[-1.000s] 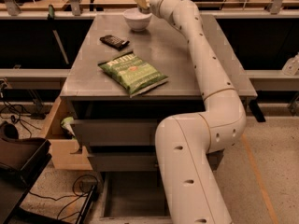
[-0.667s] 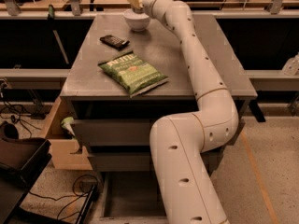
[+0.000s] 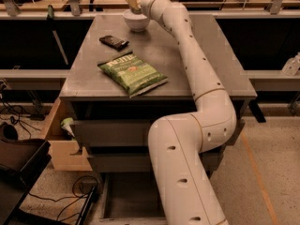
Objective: Place 7up can into white bowl
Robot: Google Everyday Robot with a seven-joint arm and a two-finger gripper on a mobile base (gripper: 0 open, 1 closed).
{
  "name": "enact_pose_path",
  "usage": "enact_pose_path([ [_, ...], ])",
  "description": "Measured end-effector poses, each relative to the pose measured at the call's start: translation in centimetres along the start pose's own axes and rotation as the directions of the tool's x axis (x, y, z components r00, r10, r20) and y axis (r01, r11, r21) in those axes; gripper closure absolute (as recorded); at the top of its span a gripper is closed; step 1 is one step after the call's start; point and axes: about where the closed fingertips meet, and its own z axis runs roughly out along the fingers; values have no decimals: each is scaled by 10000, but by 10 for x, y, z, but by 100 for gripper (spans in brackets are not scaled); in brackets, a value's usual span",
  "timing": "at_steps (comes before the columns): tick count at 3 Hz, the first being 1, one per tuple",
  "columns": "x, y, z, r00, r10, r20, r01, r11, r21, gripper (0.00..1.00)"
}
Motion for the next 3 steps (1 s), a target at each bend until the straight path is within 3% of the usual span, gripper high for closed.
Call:
enact_pose_path([
  [3, 2, 7, 4, 10000, 23, -14, -23, 10000, -77, 5],
])
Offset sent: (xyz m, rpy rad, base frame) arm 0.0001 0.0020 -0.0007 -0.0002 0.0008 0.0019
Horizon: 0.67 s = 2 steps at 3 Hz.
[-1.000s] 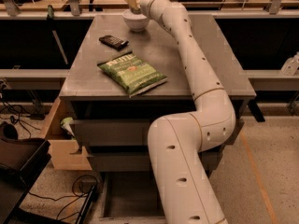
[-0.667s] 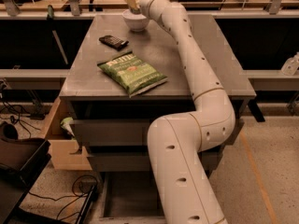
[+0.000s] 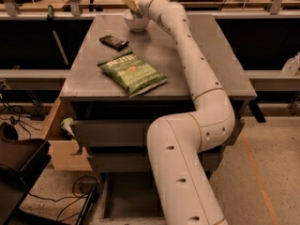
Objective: Place 7up can into white bowl
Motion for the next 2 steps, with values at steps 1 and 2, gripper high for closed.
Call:
enact_pose_path([
  [1, 0, 2, 1, 10000, 6, -3, -6, 10000, -20, 0],
  [2, 0, 2, 1, 10000, 6, -3, -6, 10000, -21, 0],
])
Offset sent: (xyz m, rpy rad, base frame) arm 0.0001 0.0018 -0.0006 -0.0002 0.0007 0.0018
